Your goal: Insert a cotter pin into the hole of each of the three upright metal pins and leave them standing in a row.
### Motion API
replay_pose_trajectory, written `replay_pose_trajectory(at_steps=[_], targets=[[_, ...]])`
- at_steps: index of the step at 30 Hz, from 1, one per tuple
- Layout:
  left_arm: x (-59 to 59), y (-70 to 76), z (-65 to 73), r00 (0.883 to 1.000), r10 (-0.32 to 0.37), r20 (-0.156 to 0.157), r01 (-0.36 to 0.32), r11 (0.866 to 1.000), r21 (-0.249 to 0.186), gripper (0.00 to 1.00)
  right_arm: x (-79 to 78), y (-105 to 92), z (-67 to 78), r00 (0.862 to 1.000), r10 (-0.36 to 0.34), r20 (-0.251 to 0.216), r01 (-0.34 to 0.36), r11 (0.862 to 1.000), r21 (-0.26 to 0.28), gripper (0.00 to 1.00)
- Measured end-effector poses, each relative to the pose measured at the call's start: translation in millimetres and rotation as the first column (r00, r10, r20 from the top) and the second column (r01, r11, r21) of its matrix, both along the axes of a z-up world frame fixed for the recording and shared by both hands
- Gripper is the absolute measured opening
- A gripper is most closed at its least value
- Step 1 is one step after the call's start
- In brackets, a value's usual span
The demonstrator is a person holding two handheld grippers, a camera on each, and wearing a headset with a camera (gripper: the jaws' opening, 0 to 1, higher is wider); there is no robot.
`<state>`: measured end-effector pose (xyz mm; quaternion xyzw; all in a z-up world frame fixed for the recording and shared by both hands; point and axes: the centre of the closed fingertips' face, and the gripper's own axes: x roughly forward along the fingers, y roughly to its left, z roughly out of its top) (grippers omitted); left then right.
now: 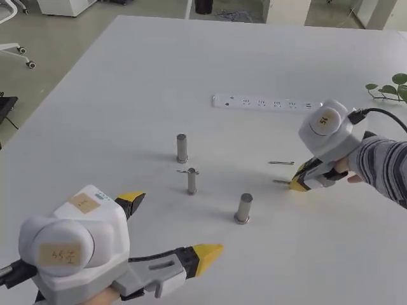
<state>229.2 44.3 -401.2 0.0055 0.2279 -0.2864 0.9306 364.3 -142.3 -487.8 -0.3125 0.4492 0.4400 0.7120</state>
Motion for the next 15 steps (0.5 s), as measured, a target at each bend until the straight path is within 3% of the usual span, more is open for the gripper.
replay_pose_trajectory(at_steps=[6, 15], targets=[[-1.2, -1.2, 0.2, 1.0, -0.009, -0.002, 0.009, 1.0, 0.003, 0.87, -0.7, 0.9, -0.7, 0.998, 0.056, 0.004, -0.056, 0.998, -0.02, 0.0], [-2.3, -3.1, -3.3, 0.999, -0.03, -0.018, 0.03, 0.999, 0.016, 0.84, 2.7, -0.5, -0.4, 0.999, 0.037, 0.025, -0.036, 0.999, -0.031, 0.0]])
